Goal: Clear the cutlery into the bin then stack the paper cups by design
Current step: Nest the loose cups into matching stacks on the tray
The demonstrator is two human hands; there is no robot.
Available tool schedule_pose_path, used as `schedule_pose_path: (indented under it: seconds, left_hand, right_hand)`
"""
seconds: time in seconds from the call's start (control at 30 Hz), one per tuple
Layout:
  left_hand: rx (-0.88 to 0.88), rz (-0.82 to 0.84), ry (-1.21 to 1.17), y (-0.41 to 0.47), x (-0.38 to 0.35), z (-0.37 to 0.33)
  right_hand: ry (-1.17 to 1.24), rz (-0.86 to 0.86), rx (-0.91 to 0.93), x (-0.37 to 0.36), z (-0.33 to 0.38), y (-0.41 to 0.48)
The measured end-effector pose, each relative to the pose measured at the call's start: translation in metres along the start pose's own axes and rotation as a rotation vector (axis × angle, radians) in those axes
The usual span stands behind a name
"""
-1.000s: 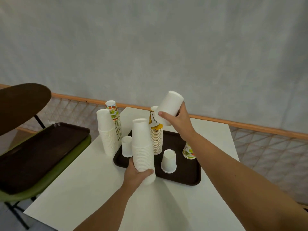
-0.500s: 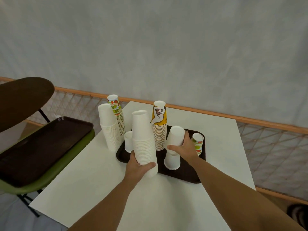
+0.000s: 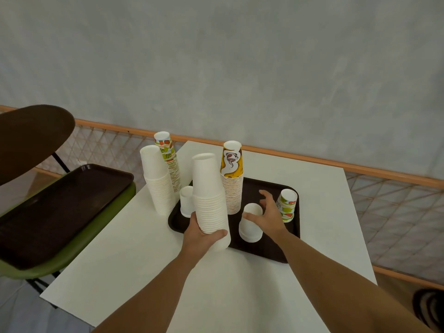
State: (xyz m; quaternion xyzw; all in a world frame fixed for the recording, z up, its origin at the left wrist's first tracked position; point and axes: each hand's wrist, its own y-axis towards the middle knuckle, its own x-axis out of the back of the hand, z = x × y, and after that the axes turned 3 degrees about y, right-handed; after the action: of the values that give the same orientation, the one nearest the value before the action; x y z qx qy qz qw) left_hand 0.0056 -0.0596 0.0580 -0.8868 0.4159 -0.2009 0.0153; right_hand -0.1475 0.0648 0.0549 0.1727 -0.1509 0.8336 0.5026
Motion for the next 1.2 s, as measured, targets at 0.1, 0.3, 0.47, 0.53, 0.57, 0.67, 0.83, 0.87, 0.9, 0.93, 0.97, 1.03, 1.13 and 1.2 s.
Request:
schedule_pose_path:
  seconds: [0.1,0.3,0.47,0.53,0.57,0.67,0.83,0.87,0.9,0.93,0.97,1.03,1.13,1.2]
  left_hand:
    - [-0.008,0.013,0.018,0.002,-0.004,-0.004]
    - [-0.038,0.042,-0.001,0.0,-0.011,-0.011]
    - [-0.05,0.044,0.033,-0.002,-0.014,-0.014]
    - [-0.053,0.05,0.071,-0.002,-0.015,-0.015]
    - [-0.058,0.053,0.079,-0.003,-0.016,-0.015]
    - [-0.061,0.06,0.087,-0.004,-0.017,-0.014]
    - [-0.077,0.061,0.082,-0.006,-0.018,-0.015]
    - [-0.083,0.062,0.078,-0.007,-0.018,-0.014]
    - [-0.087,0.062,0.076,-0.007,-0.018,-0.014]
    - [-0.09,0.062,0.071,-0.008,-0.018,-0.013]
    - [-0.094,0.062,0.068,-0.008,-0.017,-0.012]
    - [-0.099,0.064,0.066,-0.01,-0.017,-0.01]
    - [-0.102,0.063,0.077,-0.012,-0.016,-0.009]
    - [-0.1,0.067,0.074,-0.013,-0.015,-0.006]
  right_hand:
    - [0.029,-0.053,0.114,0.007,0.023,-0.001]
    - [0.289,0.096,0.207,0.017,0.081,-0.009]
    - [0.157,0.335,0.223,0.016,0.097,-0.012]
    - [0.106,0.36,0.23,0.014,0.101,-0.013]
    - [0.103,0.362,0.23,0.015,0.102,-0.013]
    - [0.099,0.352,0.221,0.019,0.104,-0.012]
    - [0.131,0.323,0.256,0.023,0.109,-0.013]
    - [0.141,0.315,0.259,0.023,0.111,-0.013]
    - [0.148,0.305,0.26,0.024,0.112,-0.014]
    - [0.153,0.296,0.261,0.024,0.113,-0.013]
    - [0.156,0.289,0.264,0.024,0.115,-0.013]
    - [0.154,0.283,0.276,0.025,0.116,-0.013]
    - [0.159,0.272,0.282,0.026,0.119,-0.013]
    - [0.175,0.254,0.283,0.027,0.122,-0.012]
